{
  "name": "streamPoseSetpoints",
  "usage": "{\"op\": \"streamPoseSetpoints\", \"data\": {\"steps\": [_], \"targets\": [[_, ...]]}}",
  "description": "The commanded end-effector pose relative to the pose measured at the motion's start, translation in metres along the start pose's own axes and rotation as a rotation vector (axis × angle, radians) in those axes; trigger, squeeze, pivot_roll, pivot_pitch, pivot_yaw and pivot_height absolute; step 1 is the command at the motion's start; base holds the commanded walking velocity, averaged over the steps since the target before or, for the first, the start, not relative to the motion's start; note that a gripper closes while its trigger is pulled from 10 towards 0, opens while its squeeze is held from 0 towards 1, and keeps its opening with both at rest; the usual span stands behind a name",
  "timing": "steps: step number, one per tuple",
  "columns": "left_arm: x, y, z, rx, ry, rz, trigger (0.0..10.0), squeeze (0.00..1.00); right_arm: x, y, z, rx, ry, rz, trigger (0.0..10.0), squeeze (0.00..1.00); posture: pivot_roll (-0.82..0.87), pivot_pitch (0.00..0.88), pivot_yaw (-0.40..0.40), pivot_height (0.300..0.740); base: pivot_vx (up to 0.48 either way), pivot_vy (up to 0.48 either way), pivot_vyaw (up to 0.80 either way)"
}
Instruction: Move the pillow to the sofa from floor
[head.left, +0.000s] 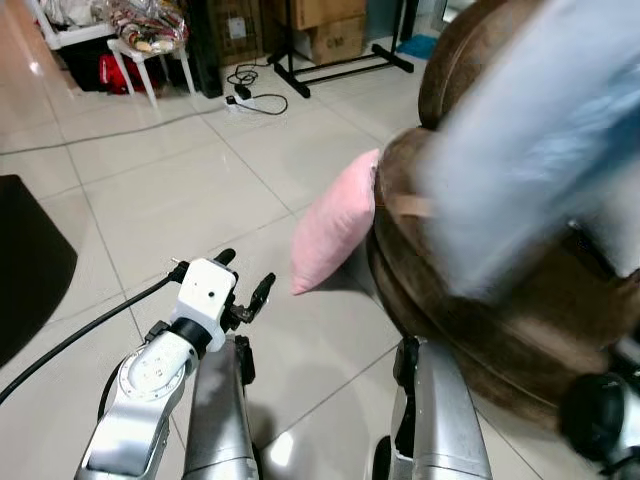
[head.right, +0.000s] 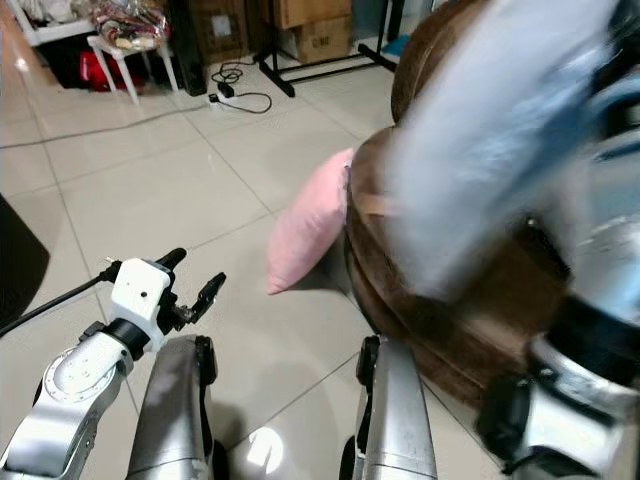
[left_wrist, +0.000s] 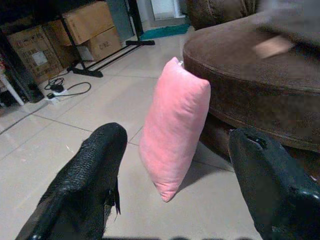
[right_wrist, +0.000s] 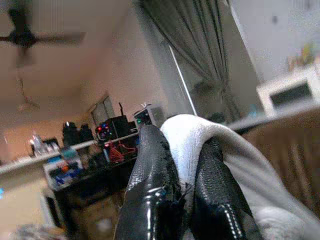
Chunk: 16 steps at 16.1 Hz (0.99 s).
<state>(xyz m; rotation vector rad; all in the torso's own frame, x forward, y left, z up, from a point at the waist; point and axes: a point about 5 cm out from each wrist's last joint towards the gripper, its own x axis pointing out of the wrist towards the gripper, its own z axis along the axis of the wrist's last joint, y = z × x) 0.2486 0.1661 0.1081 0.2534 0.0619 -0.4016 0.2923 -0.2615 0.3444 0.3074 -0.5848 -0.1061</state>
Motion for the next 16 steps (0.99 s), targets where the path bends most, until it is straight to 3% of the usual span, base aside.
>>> {"op": "streamPoseSetpoints", "data": {"steps": [1,2,4,8,16], "targets": [[0.004,0.001,0.005,0.016,-0.018,-0.003,10.0,0.0,-0.005,0.015,-0.023,-0.141,0.111,0.045,6.8,0.0,-0.01,0.0,0.004,0.429,0.0,0.0,0.0],[0.006,0.001,0.008,0.022,-0.031,-0.003,10.0,0.0,-0.014,0.025,-0.051,-0.17,0.218,0.059,10.0,0.0,0.0,0.0,0.0,0.429,0.0,0.0,0.0],[0.008,0.002,0.012,0.018,-0.04,0.009,10.0,0.0,-0.043,0.038,-0.104,-0.326,0.412,0.12,10.0,0.0,0.0,0.0,-0.011,0.429,0.0,0.0,0.0],[0.012,0.004,0.012,0.024,-0.03,0.031,10.0,0.0,-0.084,0.026,-0.146,-0.216,0.569,-0.014,10.0,0.0,0.01,0.0,-0.007,0.444,0.0,0.0,0.0],[0.018,0.02,0.032,0.05,-0.106,0.169,10.0,0.0,-0.105,0.027,-0.148,-0.219,0.581,-0.022,10.0,0.0,0.01,0.0,-0.021,0.509,0.0,0.0,0.0]]}}
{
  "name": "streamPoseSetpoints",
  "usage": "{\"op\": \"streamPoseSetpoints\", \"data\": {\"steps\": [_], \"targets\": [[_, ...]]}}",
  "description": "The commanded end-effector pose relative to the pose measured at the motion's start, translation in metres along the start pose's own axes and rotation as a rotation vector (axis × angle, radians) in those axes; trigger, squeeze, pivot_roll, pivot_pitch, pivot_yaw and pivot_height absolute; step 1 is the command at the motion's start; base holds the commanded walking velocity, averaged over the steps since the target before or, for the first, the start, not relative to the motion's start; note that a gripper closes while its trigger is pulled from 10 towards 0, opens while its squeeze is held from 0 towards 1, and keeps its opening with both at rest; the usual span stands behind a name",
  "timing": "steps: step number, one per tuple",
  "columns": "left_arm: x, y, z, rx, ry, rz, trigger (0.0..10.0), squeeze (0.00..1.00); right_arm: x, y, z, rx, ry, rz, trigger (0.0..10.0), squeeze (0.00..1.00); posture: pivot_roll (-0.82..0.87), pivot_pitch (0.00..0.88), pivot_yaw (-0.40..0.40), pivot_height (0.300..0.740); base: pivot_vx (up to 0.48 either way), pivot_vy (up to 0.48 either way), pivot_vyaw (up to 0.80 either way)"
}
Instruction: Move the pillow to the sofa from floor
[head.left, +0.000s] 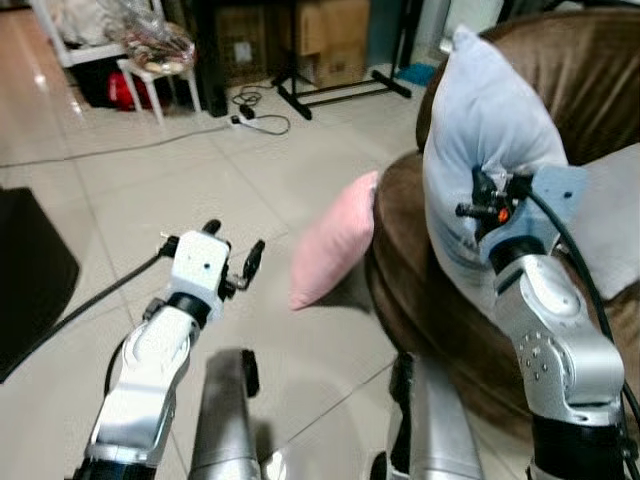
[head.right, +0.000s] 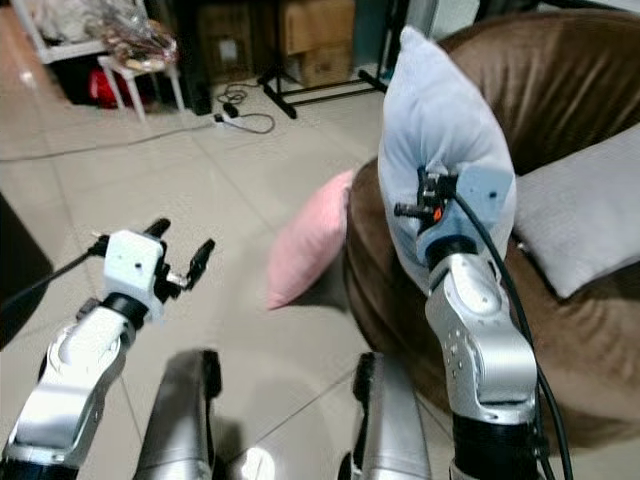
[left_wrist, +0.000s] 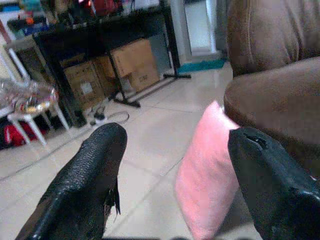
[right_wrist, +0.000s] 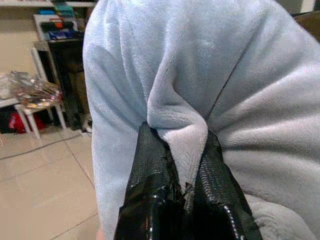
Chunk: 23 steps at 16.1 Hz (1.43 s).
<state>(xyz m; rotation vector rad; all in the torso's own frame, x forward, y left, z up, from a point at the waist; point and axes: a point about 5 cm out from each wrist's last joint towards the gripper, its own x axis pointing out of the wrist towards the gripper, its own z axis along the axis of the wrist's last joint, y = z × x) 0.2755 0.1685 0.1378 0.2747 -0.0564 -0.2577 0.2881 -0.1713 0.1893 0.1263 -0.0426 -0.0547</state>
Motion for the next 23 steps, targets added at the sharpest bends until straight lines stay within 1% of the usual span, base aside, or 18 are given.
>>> {"op": "streamPoseSetpoints", "data": {"steps": [1,2,4,6,7,8,9,10,11,12,13,14,16,17,18,20,21,23], "targets": [[0.011,0.007,0.008,0.01,-0.026,0.025,10.0,0.0,0.002,-0.008,-0.006,-0.01,0.044,-0.042,10.0,0.0,0.02,0.0,-0.031,0.524,0.0,0.0,0.0],[0.015,0.009,0.008,0.013,-0.026,0.028,10.0,0.0,0.002,-0.008,-0.006,-0.01,0.044,-0.042,10.0,0.0,0.02,0.0,-0.033,0.529,0.0,0.0,0.0],[0.032,0.022,0.011,-0.002,-0.029,0.07,10.0,0.0,0.003,-0.007,-0.006,-0.014,0.042,-0.037,10.0,0.0,0.02,0.0,-0.037,0.544,0.0,0.0,0.0],[0.051,0.039,0.022,-0.06,-0.064,0.139,10.0,0.0,0.003,-0.007,-0.006,-0.02,0.041,-0.032,10.0,0.0,0.02,0.0,-0.039,0.564,0.0,0.0,0.0],[0.056,0.043,0.025,-0.08,-0.074,0.154,10.0,0.0,0.003,-0.007,-0.006,-0.021,0.041,-0.032,10.0,0.0,0.02,0.0,-0.039,0.569,0.0,0.0,0.0],[0.071,0.061,0.041,-0.149,-0.122,0.233,10.0,0.0,0.002,-0.008,-0.007,-0.022,0.045,-0.032,10.0,0.0,0.01,0.0,-0.038,0.584,0.0,0.0,0.0],[0.075,0.065,0.045,-0.164,-0.132,0.242,10.0,0.0,0.001,-0.008,-0.007,-0.022,0.047,-0.032,10.0,0.0,0.01,0.0,-0.037,0.589,0.0,0.0,0.0],[0.081,0.077,0.058,-0.161,-0.176,0.253,10.0,0.0,0.0,-0.007,-0.008,-0.021,0.052,-0.031,10.0,0.0,0.01,0.0,-0.034,0.604,0.0,0.0,0.0],[0.082,0.08,0.06,-0.154,-0.179,0.253,10.0,0.0,-0.001,-0.007,-0.008,-0.021,0.054,-0.03,10.0,0.0,0.01,0.0,-0.032,0.609,0.0,0.0,0.0],[0.081,0.078,0.059,-0.16,-0.133,0.139,10.0,0.0,-0.002,-0.008,-0.009,-0.021,0.055,-0.031,10.0,0.0,0.0,0.0,-0.024,0.619,0.0,0.0,0.0],[0.074,0.065,0.056,-0.148,-0.123,-0.073,10.0,0.0,-0.004,-0.008,-0.009,-0.021,0.057,-0.031,10.0,0.0,0.0,0.0,-0.018,0.629,0.0,0.0,0.0],[0.068,0.058,0.054,-0.133,-0.119,-0.141,10.0,0.0,-0.005,-0.009,-0.01,-0.02,0.059,-0.032,10.0,0.0,0.0,0.0,-0.014,0.634,0.0,0.0,0.0],[0.029,0.022,0.032,-0.129,-0.059,-0.331,10.0,0.0,-0.013,-0.013,-0.013,-0.02,0.073,-0.045,10.0,0.0,-0.02,0.0,0.003,0.654,0.0,0.0,0.0],[0.023,0.017,0.029,-0.137,-0.047,-0.349,10.0,0.0,-0.014,-0.013,-0.014,-0.02,0.075,-0.046,10.0,0.0,-0.02,0.0,0.003,0.659,0.0,0.0,0.0],[0.01,0.007,0.02,-0.143,-0.024,-0.321,10.0,0.0,-0.018,-0.015,-0.017,-0.02,0.086,-0.051,10.0,0.0,-0.01,0.0,0.0,0.669,0.0,0.0,0.0],[-0.005,0.0,0.007,-0.096,0.02,-0.25,10.0,0.0,-0.023,-0.016,-0.024,-0.025,0.105,-0.054,10.0,0.0,-0.02,0.0,0.002,0.684,0.0,0.0,0.0],[-0.009,0.001,0.006,-0.063,0.021,-0.222,10.0,0.0,-0.025,-0.016,-0.026,-0.026,0.11,-0.055,10.0,0.0,-0.02,0.0,0.001,0.689,0.0,0.0,0.0],[-0.018,0.012,0.007,-0.07,0.042,-0.075,10.0,0.0,-0.028,-0.021,-0.033,-0.017,0.13,-0.074,10.0,0.0,0.0,0.0,-0.006,0.714,0.0,0.0,0.0]]}}
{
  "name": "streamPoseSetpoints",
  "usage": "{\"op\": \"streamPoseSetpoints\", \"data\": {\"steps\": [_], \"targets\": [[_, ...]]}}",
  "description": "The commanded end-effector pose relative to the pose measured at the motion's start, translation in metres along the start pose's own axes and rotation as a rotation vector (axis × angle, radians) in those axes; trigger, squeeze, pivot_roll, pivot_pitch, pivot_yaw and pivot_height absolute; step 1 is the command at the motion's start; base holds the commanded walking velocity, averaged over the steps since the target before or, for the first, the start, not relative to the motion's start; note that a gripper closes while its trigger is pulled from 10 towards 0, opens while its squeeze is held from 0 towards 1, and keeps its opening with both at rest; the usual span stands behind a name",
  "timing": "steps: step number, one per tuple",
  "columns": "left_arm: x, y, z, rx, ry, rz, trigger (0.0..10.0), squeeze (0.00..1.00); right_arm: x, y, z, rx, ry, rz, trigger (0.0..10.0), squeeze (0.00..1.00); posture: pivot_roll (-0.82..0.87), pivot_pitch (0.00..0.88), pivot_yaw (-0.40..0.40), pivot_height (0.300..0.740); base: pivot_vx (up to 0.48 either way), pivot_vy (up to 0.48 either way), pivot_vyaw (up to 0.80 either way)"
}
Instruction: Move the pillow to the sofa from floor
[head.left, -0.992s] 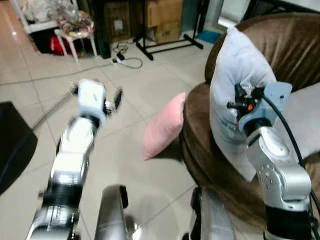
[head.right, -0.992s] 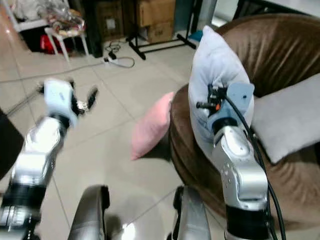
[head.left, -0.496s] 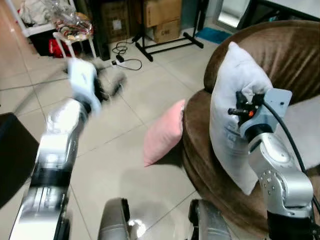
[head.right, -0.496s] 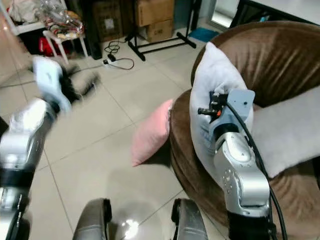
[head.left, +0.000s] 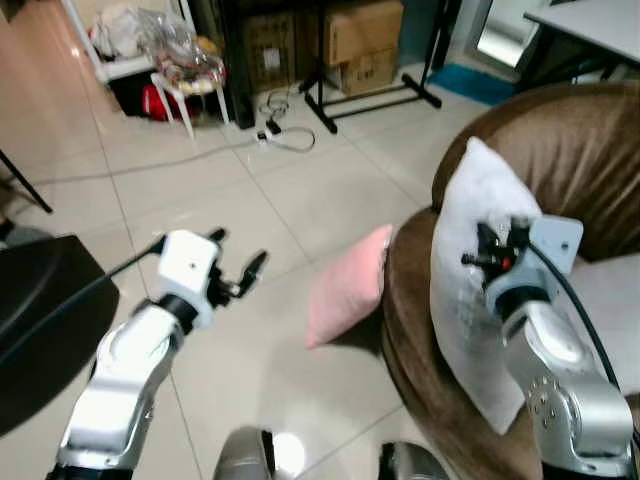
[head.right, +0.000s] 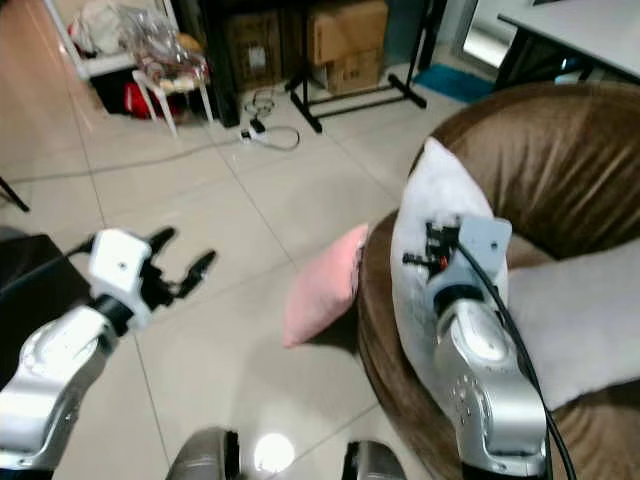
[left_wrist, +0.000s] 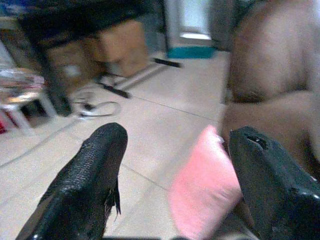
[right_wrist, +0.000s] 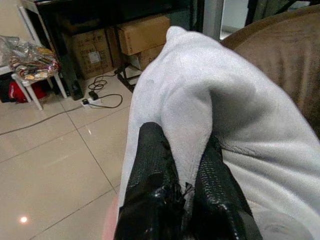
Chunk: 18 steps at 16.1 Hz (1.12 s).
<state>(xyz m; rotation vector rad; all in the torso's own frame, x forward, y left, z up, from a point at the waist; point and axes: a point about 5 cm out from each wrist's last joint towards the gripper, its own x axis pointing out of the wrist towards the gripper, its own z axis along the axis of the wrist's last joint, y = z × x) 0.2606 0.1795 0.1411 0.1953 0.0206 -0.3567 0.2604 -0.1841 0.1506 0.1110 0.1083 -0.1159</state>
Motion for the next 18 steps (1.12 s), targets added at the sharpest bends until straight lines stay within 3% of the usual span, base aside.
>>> {"op": "streamPoseSetpoints", "data": {"steps": [1,3,8,10,13,15,18], "targets": [[-0.002,0.003,0.006,0.026,-0.01,0.029,10.0,0.0,0.0,-0.002,0.002,0.006,-0.016,-0.005,10.0,0.0,0.0,0.0,-0.006,0.719,0.0,0.0,0.0],[-0.003,-0.002,0.002,0.046,0.007,0.023,10.0,0.0,0.002,-0.002,0.003,0.009,-0.018,-0.007,10.0,0.0,-0.01,0.0,-0.001,0.739,0.0,0.0,0.0],[-0.001,-0.006,-0.002,0.04,0.015,0.055,10.0,0.0,-0.002,0.003,0.008,0.084,-0.045,0.028,10.0,0.0,-0.03,0.0,0.024,0.74,0.0,0.0,0.0],[0.002,-0.006,0.0,0.07,0.003,0.054,10.0,0.0,-0.002,0.007,0.008,0.11,-0.051,0.045,10.0,0.0,-0.03,0.0,0.029,0.74,0.0,0.0,-0.78],[0.003,-0.012,-0.002,0.05,0.026,0.003,10.0,0.0,-0.003,0.009,0.006,0.117,-0.047,0.047,10.0,0.0,-0.03,0.0,0.037,0.74,0.0,0.0,-0.79],[0.003,-0.012,-0.003,-0.016,0.03,0.012,10.0,0.0,-0.003,0.009,0.006,0.124,-0.043,0.047,10.0,0.0,-0.03,0.0,0.039,0.74,0.0,0.0,-0.79],[0.004,-0.009,0.0,0.05,0.027,0.029,10.0,0.0,-0.004,0.011,0.001,0.146,-0.025,0.056,10.0,0.0,-0.02,0.0,0.04,0.74,0.0,0.0,-0.8]]}}
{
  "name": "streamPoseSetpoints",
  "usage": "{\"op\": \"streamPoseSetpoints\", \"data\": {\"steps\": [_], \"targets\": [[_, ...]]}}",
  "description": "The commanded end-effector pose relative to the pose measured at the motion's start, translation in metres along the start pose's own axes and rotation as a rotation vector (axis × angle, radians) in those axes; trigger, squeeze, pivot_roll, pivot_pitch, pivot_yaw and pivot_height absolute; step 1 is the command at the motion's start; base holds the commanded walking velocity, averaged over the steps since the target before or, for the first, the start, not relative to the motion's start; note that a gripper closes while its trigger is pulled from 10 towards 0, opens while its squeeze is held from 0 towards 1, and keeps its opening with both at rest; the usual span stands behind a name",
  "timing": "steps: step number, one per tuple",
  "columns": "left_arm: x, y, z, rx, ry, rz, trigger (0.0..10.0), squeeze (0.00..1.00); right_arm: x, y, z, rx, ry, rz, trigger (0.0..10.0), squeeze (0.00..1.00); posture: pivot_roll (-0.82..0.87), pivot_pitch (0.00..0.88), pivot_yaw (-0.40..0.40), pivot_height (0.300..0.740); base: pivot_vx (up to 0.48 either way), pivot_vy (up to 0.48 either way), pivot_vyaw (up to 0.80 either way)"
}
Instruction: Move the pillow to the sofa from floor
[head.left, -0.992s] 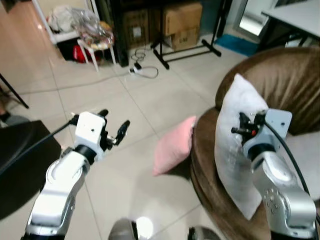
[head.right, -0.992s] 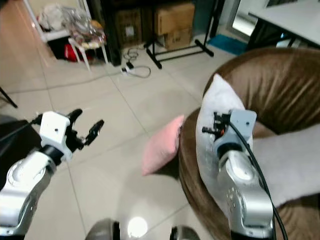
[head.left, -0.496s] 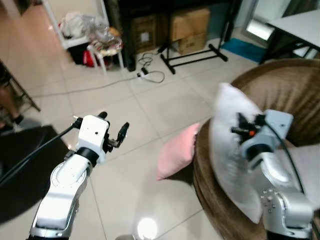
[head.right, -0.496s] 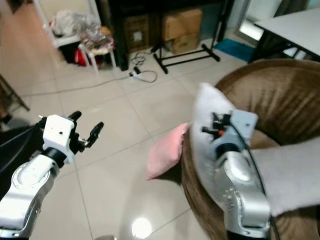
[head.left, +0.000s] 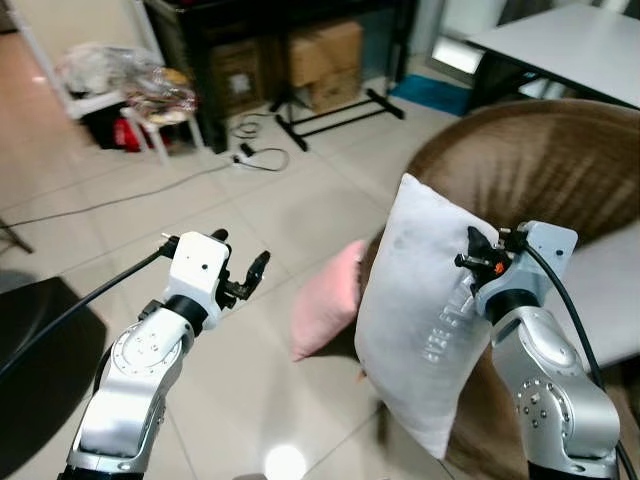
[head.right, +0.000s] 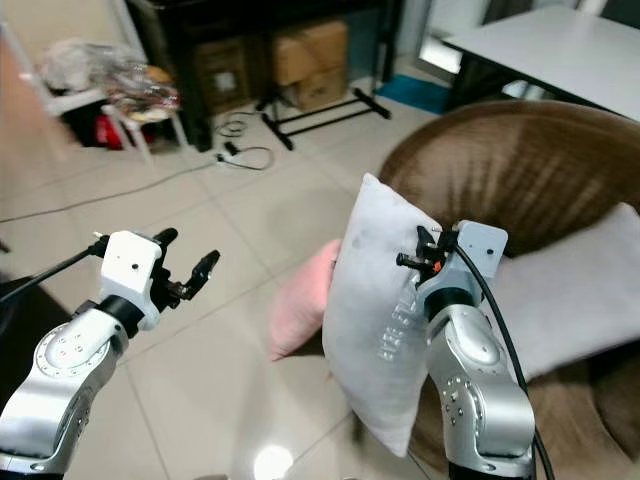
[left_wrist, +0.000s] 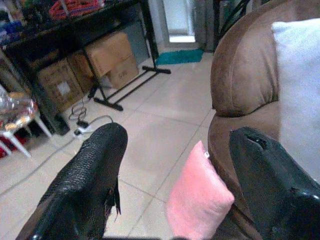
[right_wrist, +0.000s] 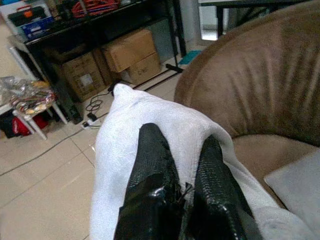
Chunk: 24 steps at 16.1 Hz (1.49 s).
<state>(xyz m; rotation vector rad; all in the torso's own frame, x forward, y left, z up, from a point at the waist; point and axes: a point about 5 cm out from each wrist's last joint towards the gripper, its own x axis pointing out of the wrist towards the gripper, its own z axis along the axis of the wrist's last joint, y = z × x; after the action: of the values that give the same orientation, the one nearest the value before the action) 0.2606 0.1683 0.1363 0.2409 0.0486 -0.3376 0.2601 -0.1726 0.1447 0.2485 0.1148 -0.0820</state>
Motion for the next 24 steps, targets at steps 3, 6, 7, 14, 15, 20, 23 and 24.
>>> {"op": "streamPoseSetpoints", "data": {"steps": [3,6,7,14,15,20,23,24], "targets": [[0.001,0.006,0.007,0.032,-0.042,0.033,10.0,0.0,-0.002,0.009,0.008,0.022,-0.037,0.056,10.0,0.0,-0.02,0.0,0.037,0.74,0.0,0.0,-0.8],[0.0,0.006,0.009,0.028,-0.052,0.027,10.0,0.0,-0.001,0.014,0.01,0.028,-0.041,0.08,10.0,0.0,-0.01,0.0,0.033,0.74,0.0,0.0,-0.8],[-0.001,0.006,0.009,0.027,-0.051,0.023,10.0,0.0,0.0,0.016,0.008,0.027,-0.036,0.093,10.0,0.0,-0.01,0.0,0.031,0.74,0.0,0.0,-0.8],[-0.005,0.007,0.009,0.022,-0.056,0.016,10.0,0.0,0.001,0.026,0.006,0.016,-0.041,0.144,10.0,0.0,0.01,0.0,0.024,0.74,0.294,0.0,-0.33],[-0.005,0.007,0.009,0.022,-0.056,0.016,10.0,0.0,0.001,0.026,0.006,0.015,-0.041,0.146,10.0,0.0,0.02,0.0,0.023,0.74,0.364,0.0,0.0],[-0.006,0.008,0.009,0.035,-0.046,-0.009,10.0,0.0,0.002,0.026,0.003,0.022,-0.031,0.133,10.0,0.0,0.02,0.0,0.041,0.74,0.362,0.0,-0.16],[-0.005,0.007,0.01,0.04,-0.048,-0.027,10.0,0.0,0.0,0.02,0.001,0.021,-0.023,0.094,10.0,0.0,0.01,0.0,0.052,0.74,0.364,0.0,-0.8],[-0.004,0.006,0.01,0.041,-0.048,-0.039,10.0,0.0,-0.001,0.015,0.0,0.017,-0.019,0.071,10.0,0.0,0.0,0.0,0.06,0.74,0.364,0.0,-0.8]]}}
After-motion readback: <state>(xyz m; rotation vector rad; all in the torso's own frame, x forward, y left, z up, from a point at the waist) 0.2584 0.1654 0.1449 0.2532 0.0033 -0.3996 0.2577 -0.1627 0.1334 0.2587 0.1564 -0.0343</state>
